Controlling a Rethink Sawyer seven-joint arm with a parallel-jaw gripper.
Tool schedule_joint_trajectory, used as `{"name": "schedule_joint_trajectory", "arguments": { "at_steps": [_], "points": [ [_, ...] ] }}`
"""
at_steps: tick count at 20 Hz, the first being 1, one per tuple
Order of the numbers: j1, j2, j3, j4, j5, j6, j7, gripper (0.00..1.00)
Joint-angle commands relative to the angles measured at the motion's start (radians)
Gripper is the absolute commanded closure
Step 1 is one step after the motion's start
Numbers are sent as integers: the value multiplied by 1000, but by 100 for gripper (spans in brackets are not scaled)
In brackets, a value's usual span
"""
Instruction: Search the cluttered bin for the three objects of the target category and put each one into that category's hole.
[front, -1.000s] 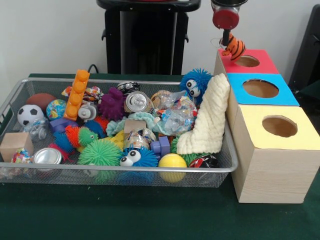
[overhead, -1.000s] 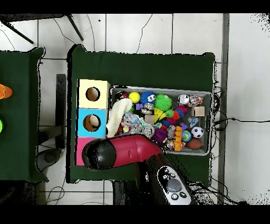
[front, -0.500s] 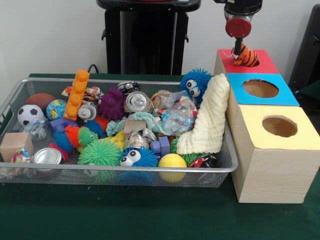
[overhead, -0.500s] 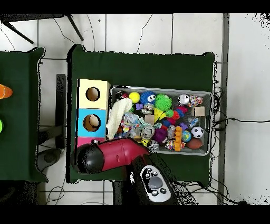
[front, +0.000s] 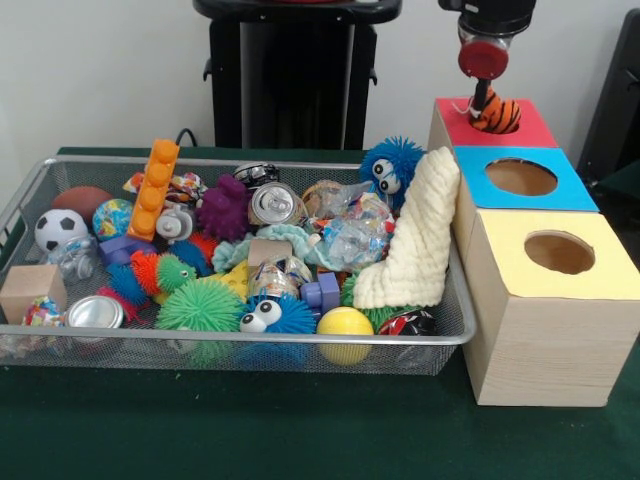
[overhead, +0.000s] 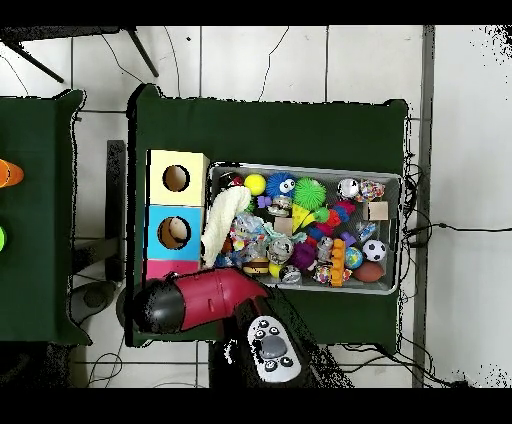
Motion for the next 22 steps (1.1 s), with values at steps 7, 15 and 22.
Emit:
{"name": "schedule_joint_trajectory", "arguments": {
  "at_steps": [7,15,22],
  "points": [
    [98,55,-185,-71,-55,-63,326,100],
    [171,47,-299,-96,-51,-65,358,100],
    [245,49,-397,-151,-46,34,400,100]
  ]
}}
